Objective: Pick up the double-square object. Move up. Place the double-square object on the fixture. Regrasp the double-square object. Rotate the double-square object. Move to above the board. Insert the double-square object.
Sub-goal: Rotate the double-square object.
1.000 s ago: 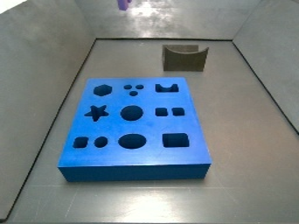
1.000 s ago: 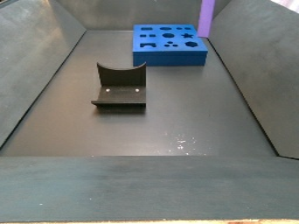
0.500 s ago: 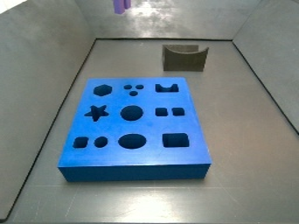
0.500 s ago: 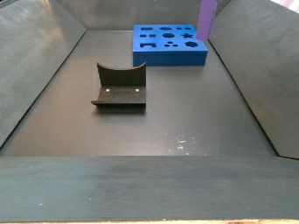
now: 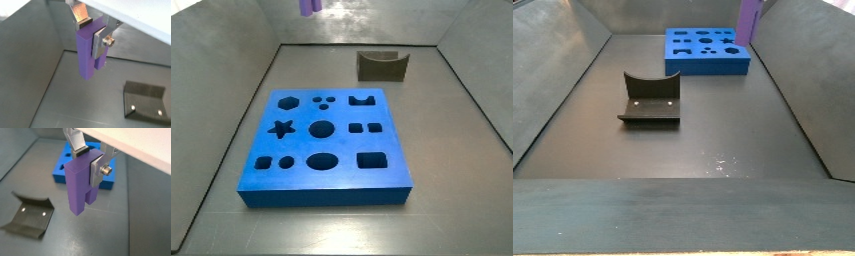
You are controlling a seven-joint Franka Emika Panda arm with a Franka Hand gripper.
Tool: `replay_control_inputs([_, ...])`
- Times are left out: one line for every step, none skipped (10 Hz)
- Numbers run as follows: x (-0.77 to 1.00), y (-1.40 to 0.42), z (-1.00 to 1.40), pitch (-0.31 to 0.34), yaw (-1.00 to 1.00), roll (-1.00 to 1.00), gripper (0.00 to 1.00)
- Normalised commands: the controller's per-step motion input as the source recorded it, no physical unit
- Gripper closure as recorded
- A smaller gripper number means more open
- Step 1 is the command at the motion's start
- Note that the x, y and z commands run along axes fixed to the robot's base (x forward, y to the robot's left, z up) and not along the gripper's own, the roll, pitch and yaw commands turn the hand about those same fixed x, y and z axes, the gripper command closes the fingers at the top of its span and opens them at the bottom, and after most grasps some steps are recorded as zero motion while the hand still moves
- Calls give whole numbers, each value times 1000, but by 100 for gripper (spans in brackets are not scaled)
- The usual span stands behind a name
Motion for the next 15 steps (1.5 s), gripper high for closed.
replay_control_inputs([-14, 17, 0, -1, -1000, 3, 100])
replay_control_inputs([-13, 17, 1, -1, -1000, 3, 100])
replay_control_inputs([-13, 16, 1, -2, -1000, 2, 100])
replay_control_inputs([-13, 16, 2, -2, -1000, 3, 100])
replay_control_inputs([-13, 16, 2, -2, -1000, 2, 100])
replay_control_inputs([-13, 15, 2, -2, -1000, 2, 100])
replay_control_inputs([-13, 16, 2, -2, -819, 2, 100])
replay_control_inputs([-13, 16, 2, -2, -524, 2, 100])
replay_control_inputs([-13, 16, 2, -2, -334, 2, 100])
replay_control_inputs([0, 0, 0, 0, -1000, 0, 100])
replay_control_inputs([0, 0, 0, 0, -1000, -4, 100])
replay_control_inputs([0, 5, 0, 0, -1000, -5, 100])
replay_control_inputs([-2, 6, 0, 1, -909, -7, 100])
replay_control_inputs([-2, 7, -1, 2, -649, -7, 100])
replay_control_inputs([-3, 8, -1, 2, -356, -7, 100])
